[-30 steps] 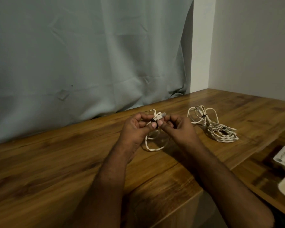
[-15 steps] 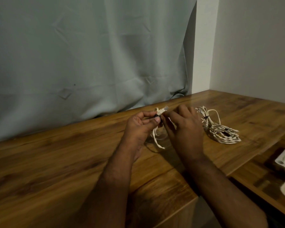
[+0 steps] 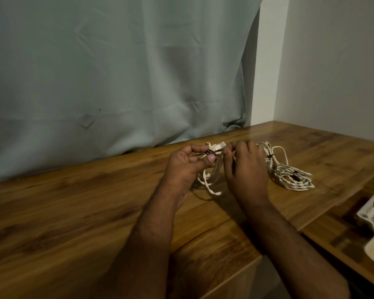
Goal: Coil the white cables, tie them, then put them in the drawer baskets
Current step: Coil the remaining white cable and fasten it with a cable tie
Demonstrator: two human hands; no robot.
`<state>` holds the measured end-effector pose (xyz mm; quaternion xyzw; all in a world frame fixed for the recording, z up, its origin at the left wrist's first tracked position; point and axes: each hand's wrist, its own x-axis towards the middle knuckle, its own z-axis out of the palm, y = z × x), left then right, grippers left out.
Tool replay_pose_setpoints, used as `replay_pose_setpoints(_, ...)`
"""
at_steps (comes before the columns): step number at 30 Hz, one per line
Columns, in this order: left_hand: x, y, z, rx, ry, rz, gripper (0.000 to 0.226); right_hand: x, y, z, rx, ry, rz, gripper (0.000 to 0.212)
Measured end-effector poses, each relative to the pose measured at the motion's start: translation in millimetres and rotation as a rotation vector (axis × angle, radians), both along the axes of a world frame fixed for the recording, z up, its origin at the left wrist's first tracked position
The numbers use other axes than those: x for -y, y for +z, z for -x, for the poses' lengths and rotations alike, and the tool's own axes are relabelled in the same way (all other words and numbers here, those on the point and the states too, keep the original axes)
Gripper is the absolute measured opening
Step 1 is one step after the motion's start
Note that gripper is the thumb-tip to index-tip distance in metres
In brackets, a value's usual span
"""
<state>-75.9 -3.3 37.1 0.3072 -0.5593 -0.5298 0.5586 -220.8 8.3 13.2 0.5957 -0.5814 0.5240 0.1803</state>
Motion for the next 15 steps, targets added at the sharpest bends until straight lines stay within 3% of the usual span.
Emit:
replay_pose_setpoints(7, 5.0, -1.6, 2.8, 0.033, 0.095, 0.009, 0.017, 4.5, -0.8, 1.0, 0.073, -0.074, -0.023, 0.026)
replay_pose_setpoints(12, 16.1, -7.7, -7.6, -0.058, 0.277, -0.099, 0.009, 10.7, -4.2, 15.3, 0.304, -0.005, 0.003, 0.030)
replay_pose_setpoints(15, 18.3, -12.8, -9.8, -0.060, 0.228, -0.134, 0.009, 11.3, -6.8, 17.1, 0.224, 0.011, -0.080, 0.022)
